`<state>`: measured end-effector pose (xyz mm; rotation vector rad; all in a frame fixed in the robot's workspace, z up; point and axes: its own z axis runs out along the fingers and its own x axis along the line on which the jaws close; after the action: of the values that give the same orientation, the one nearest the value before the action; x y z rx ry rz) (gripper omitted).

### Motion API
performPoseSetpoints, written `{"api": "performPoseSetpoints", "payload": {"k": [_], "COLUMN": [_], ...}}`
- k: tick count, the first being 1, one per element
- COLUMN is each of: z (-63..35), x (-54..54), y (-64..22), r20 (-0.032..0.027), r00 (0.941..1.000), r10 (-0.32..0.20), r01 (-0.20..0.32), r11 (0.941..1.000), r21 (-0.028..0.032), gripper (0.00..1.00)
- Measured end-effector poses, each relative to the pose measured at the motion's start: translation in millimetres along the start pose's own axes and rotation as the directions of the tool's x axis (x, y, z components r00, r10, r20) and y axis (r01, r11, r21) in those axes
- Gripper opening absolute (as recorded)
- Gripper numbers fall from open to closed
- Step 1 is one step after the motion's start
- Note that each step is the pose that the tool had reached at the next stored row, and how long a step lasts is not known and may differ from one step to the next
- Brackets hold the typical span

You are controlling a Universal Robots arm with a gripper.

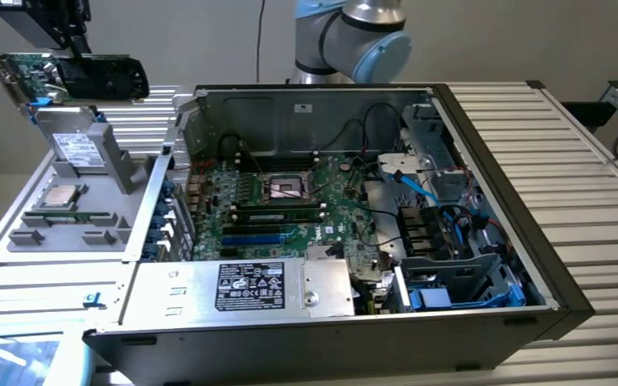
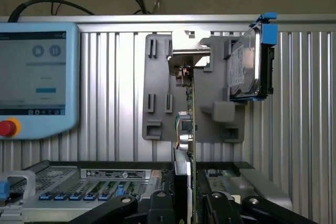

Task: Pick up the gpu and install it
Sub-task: 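Insert the gpu into the slot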

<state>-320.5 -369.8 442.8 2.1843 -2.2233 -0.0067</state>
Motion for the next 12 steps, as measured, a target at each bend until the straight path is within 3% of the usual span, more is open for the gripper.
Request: {"api": "performPoseSetpoints", "payload": {"k": [12], "z": [-1.1], "x": [-0.2], "y": [-54.6], "r20": [0.0130], "r00": [0.9999], "r10": [0.000], "r01": [0.000], "r11": [1.0000], "r21": [-0.0003], "gripper": [0.28]}}
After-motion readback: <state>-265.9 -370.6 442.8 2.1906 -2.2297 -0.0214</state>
